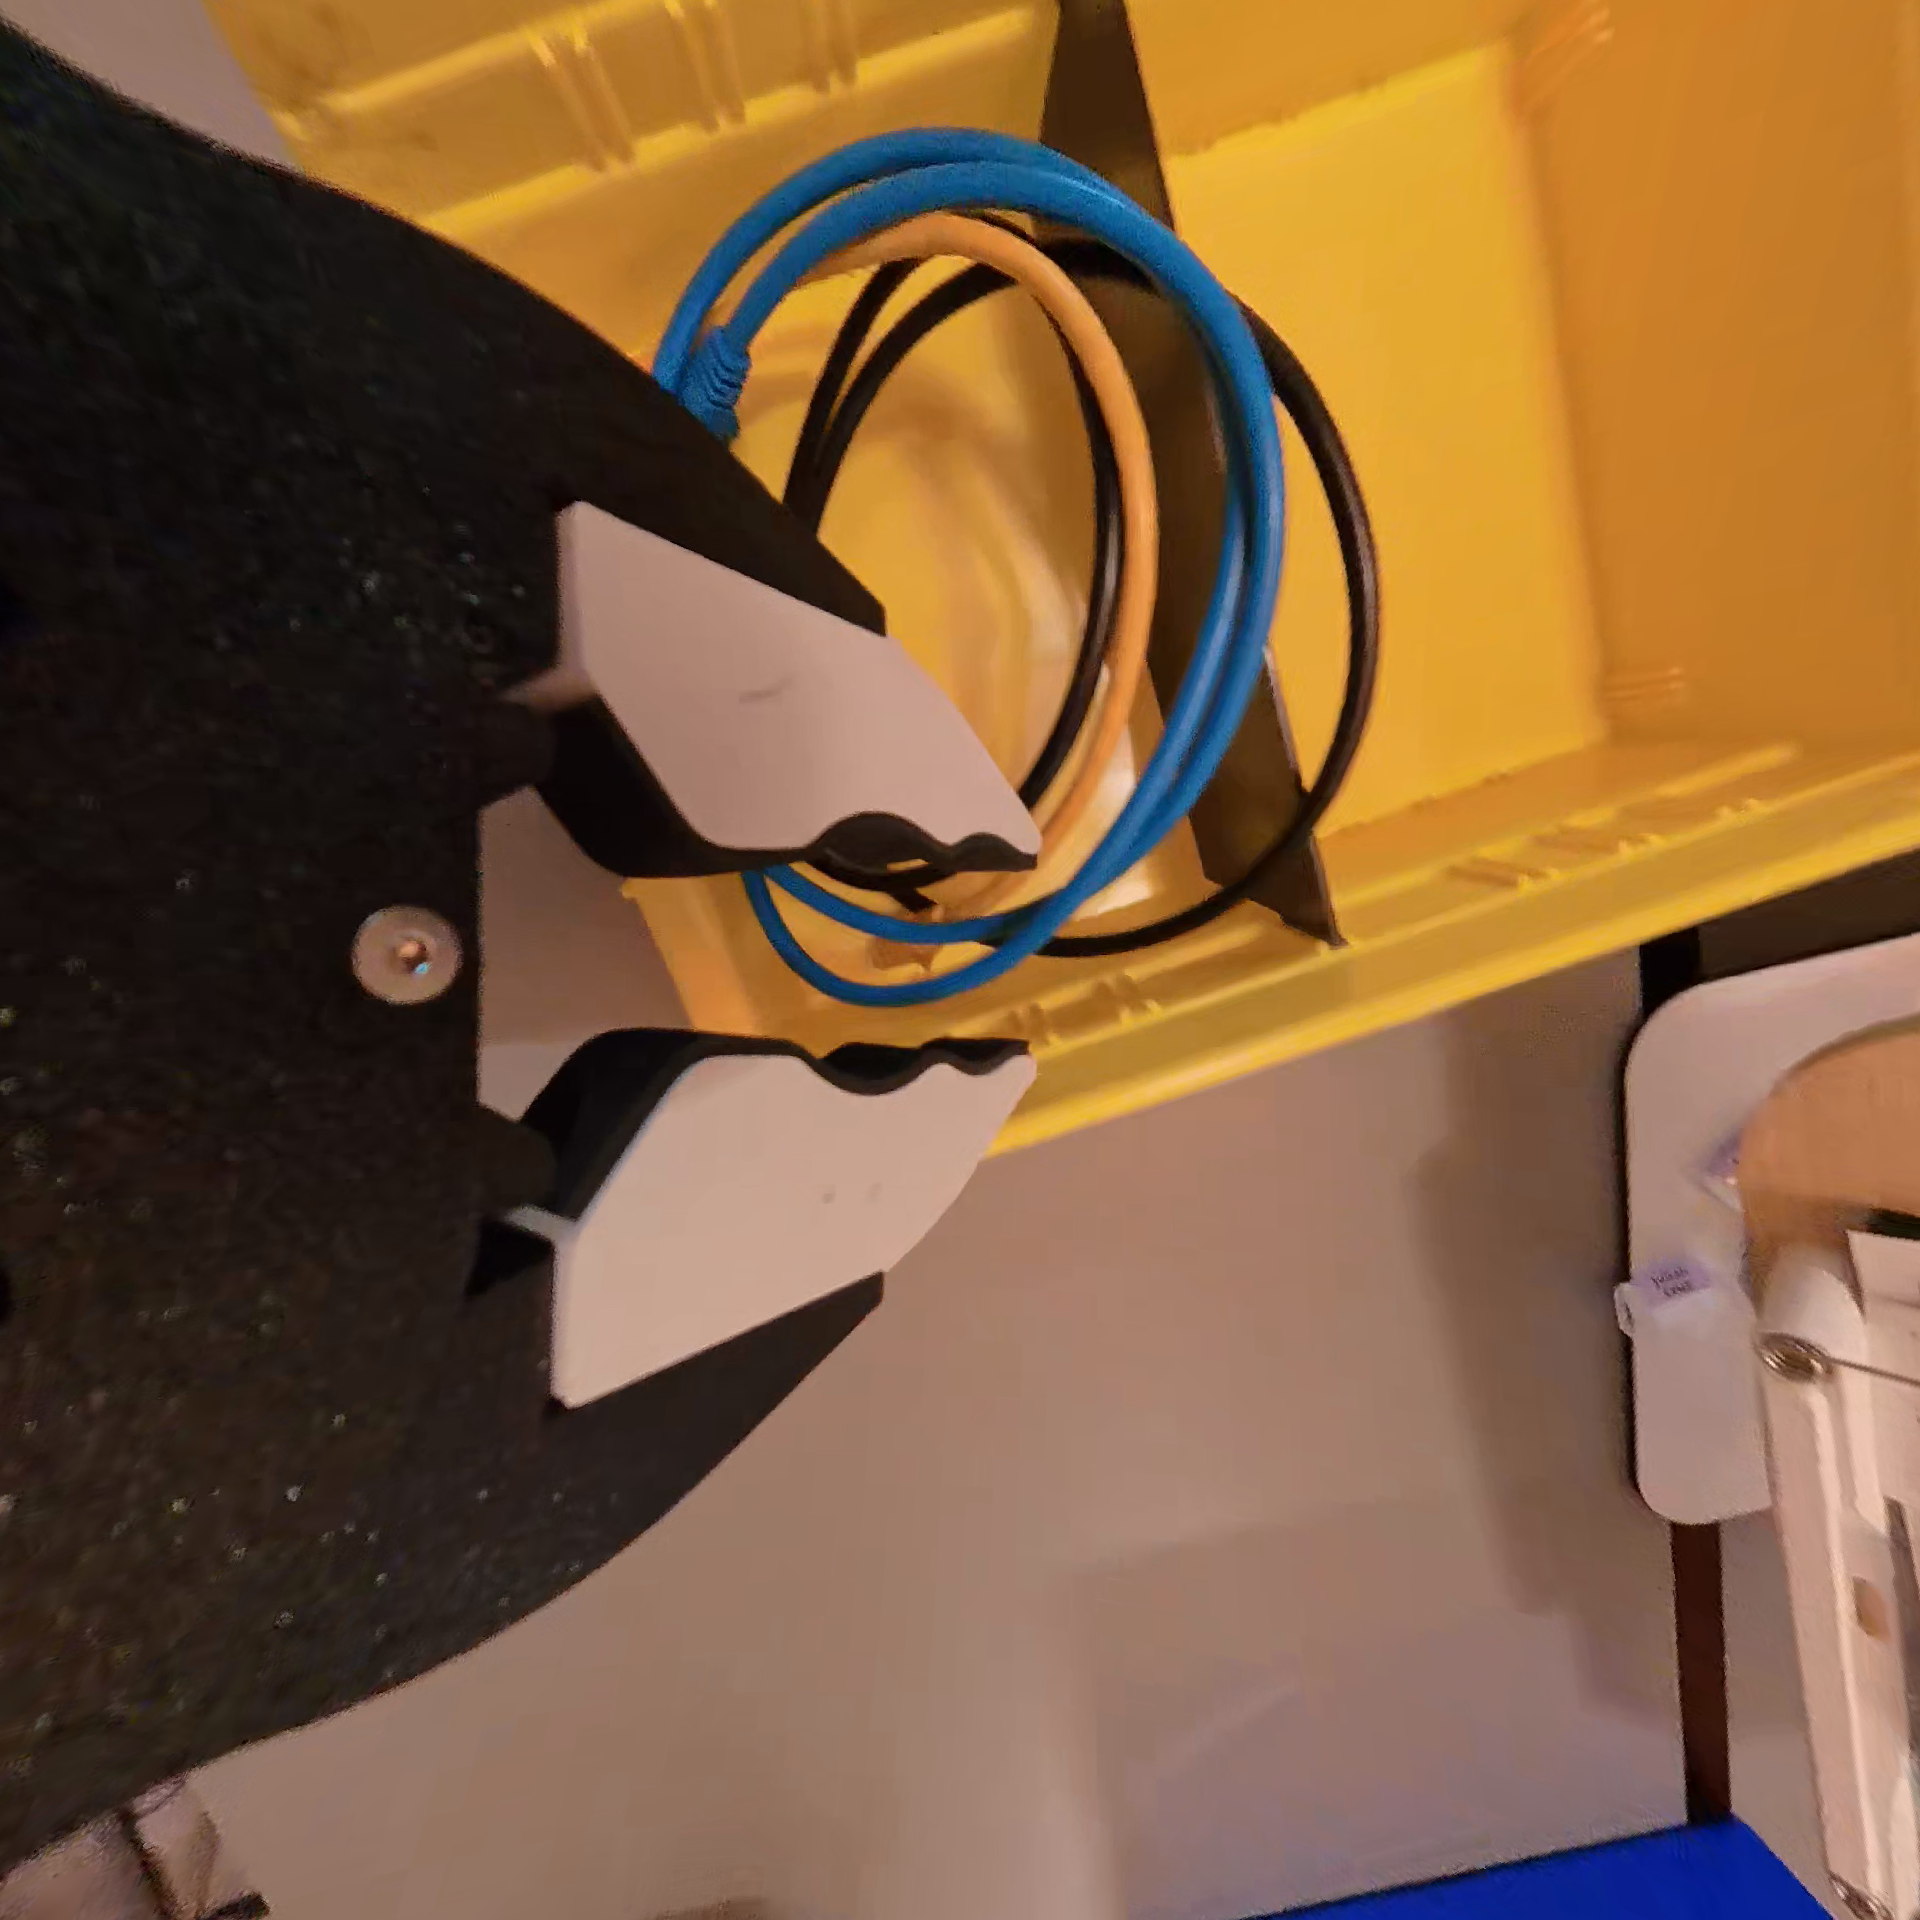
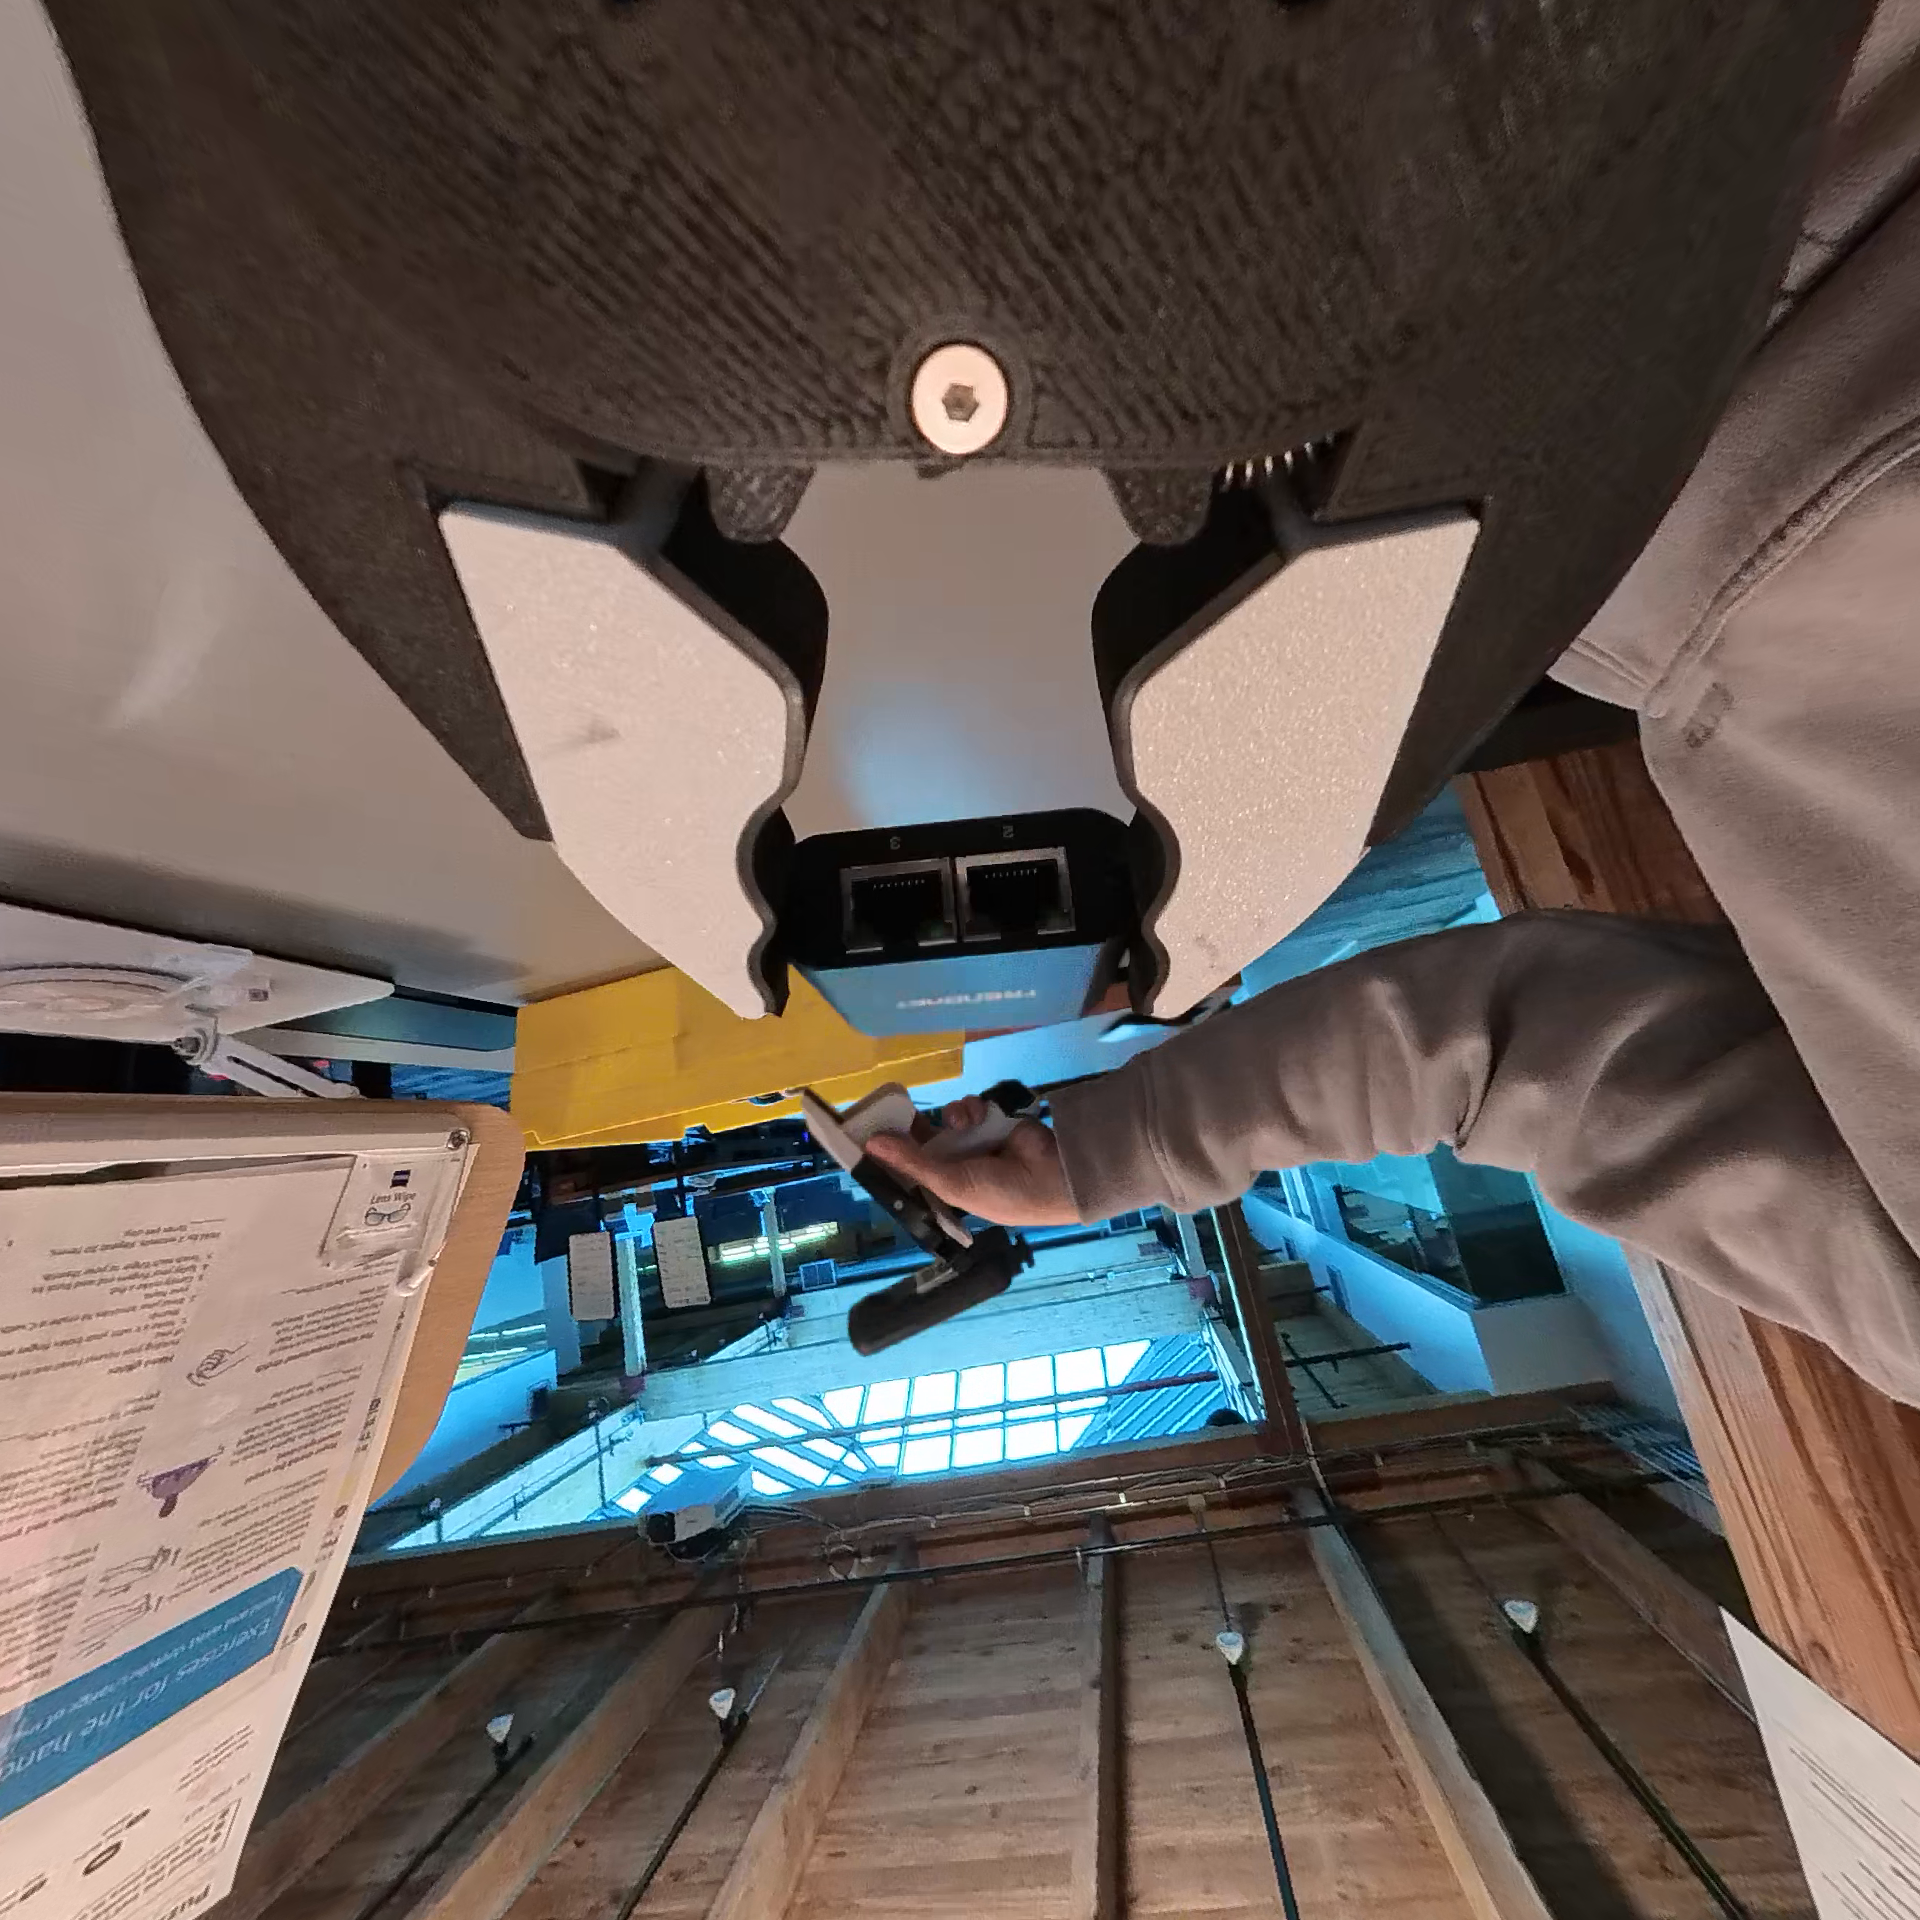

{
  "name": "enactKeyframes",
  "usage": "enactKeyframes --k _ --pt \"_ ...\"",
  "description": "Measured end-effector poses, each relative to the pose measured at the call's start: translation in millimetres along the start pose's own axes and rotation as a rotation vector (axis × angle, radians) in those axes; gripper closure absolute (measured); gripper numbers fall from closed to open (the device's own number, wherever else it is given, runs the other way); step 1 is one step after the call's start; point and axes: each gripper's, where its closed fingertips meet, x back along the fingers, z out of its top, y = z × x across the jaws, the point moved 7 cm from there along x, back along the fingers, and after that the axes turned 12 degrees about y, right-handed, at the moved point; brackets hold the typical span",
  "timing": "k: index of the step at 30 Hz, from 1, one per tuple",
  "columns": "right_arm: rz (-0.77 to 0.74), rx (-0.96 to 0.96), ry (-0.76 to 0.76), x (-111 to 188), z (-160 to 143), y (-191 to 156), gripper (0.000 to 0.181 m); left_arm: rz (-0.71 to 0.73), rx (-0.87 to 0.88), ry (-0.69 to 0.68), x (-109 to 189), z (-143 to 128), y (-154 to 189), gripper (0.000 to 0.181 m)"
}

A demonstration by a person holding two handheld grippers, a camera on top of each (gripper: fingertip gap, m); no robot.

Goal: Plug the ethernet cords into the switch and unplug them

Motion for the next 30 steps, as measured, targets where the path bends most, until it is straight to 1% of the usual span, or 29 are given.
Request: enactKeyframes --k 2,4,8,11,15,18,21,23,27,30 --pt "0.000 0.000 0.004 0.4 0.2 -0.1 0.119 0.000 0.022 -0.026 -6.3 6.1 2.9 0.151" --pt "0.003 0.006 0.005 0.5 0.3 -0.8 0.119 0.040 0.108 -0.053 -15.6 10.4 -3.3 0.147" --pt "0.002 0.010 0.010 0.9 0.7 -1.0 0.119 0.074 0.282 -0.057 -32.4 11.2 -15.7 0.150" --pt "0.008 0.012 0.004 0.4 0.2 -1.7 0.119 0.095 0.340 -0.060 -35.2 8.8 -20.2 0.155" --pt "0.018 0.014 -0.008 -0.7 -0.6 -2.6 0.119 0.089 0.401 -0.051 -36.8 6.5 -18.8 0.154" --pt "0.022 0.016 -0.015 -1.4 -1.3 -3.1 0.119 0.105 0.410 -0.058 -43.5 5.5 -20.1 0.156" --pt "0.020 0.018 -0.013 -1.2 -1.2 -3.1 0.119 0.156 0.408 -0.078 -52.0 3.8 -24.5 0.168" --pt "0.020 0.019 -0.006 -0.6 -0.7 -3.3 0.119 0.176 0.402 -0.064 -54.7 3.3 -27.4 0.170" --pt "0.022 0.018 -0.004 -0.5 -0.5 -3.4 0.119 0.112 0.389 0.001 -50.6 5.4 -28.3 0.173" --pt "0.023 0.019 -0.005 -0.5 -0.6 -3.7 0.119 0.031 0.354 0.043 -32.0 10.7 -24.3 0.176"
